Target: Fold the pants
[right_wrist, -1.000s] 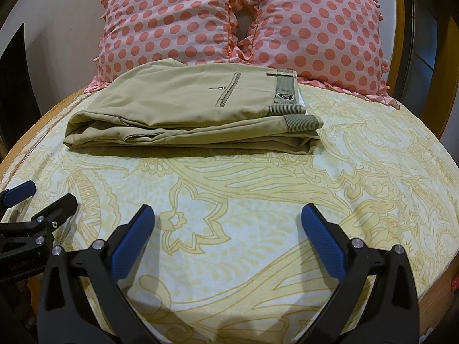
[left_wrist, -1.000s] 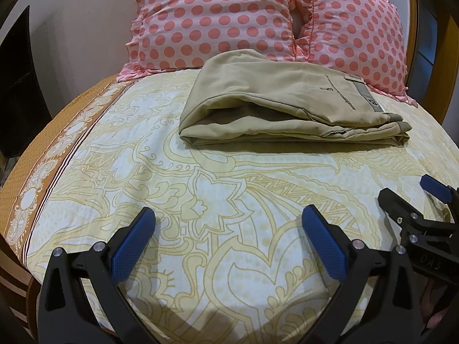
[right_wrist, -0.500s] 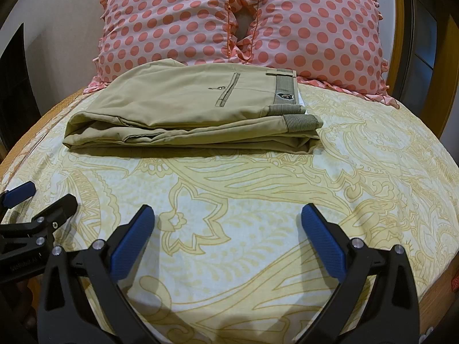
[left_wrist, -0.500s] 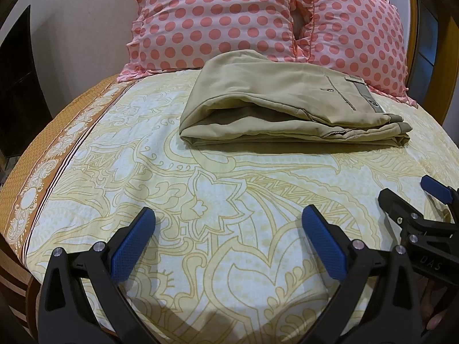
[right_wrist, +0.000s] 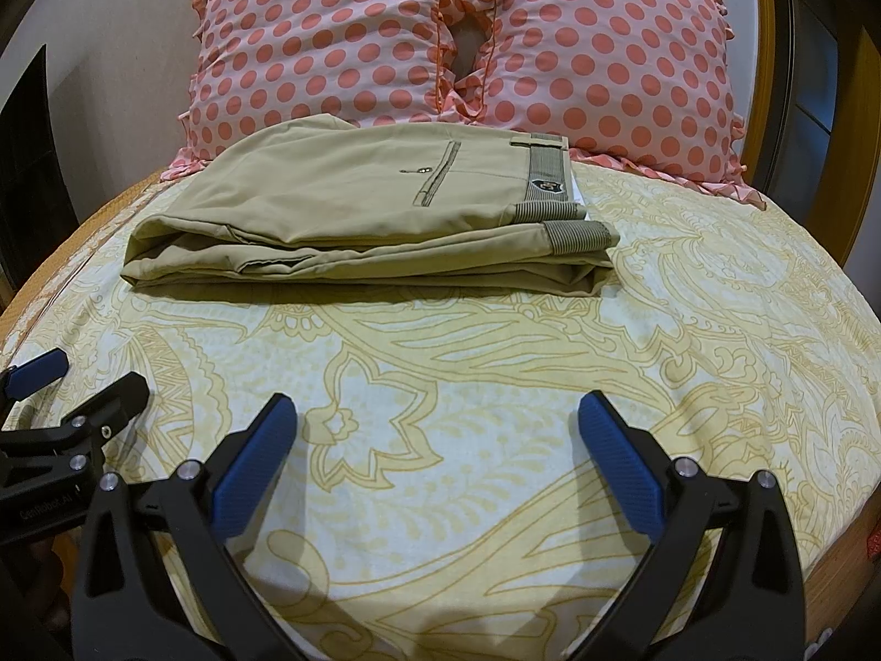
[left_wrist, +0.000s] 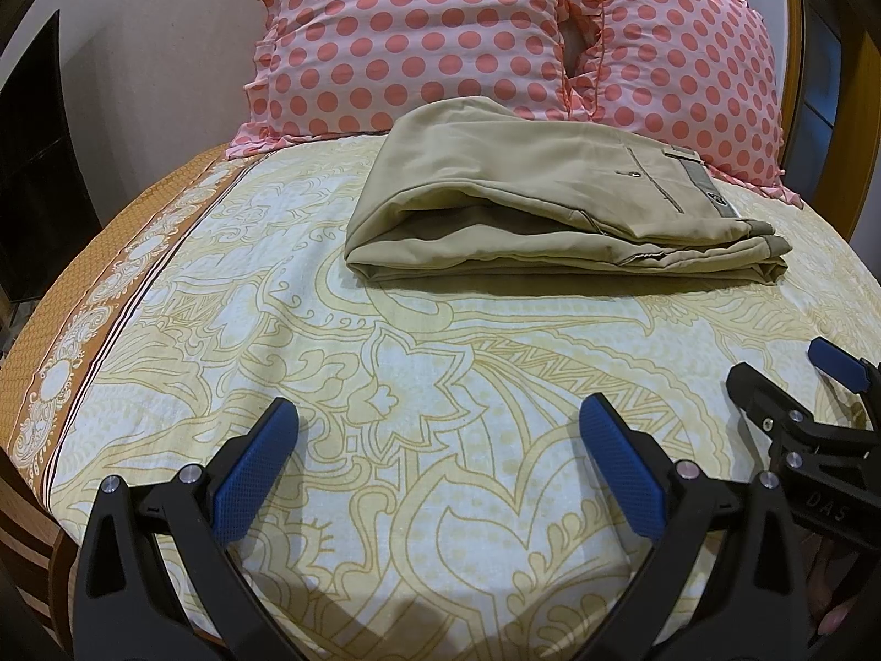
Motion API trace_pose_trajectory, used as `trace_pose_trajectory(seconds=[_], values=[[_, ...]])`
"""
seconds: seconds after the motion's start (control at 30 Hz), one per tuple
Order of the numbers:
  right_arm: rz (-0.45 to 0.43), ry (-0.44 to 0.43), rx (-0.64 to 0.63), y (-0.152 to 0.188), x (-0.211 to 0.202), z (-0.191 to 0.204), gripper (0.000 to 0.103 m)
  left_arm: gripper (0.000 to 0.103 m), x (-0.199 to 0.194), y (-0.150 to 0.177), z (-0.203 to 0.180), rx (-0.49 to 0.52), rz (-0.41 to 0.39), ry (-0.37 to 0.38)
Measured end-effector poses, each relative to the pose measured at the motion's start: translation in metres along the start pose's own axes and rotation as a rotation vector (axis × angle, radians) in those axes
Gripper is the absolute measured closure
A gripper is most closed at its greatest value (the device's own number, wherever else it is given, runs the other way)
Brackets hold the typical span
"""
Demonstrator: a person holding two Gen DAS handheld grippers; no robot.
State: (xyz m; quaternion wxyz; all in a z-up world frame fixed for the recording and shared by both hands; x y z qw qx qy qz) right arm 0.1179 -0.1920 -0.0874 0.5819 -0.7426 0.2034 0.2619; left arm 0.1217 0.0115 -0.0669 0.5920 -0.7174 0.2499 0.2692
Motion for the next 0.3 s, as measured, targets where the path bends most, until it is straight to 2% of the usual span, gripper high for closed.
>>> trace_pose_trajectory(seconds=[0.3], values=[[0.0, 0.001, 0.001, -0.0002, 0.0004, 0.0, 0.002, 0.001, 0.0001, 0.0004, -0.0002, -0.001, 0.0, -0.001]])
Point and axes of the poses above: each gripper's, at about its wrist camera, not at the fingertips, and x roughly the way its jaws point, z to its left, y to its underside, the point moved 10 cm from there along x, roughly the way its jaws point, and after that the axes turned 15 degrees about -x, right-handed, at the moved point
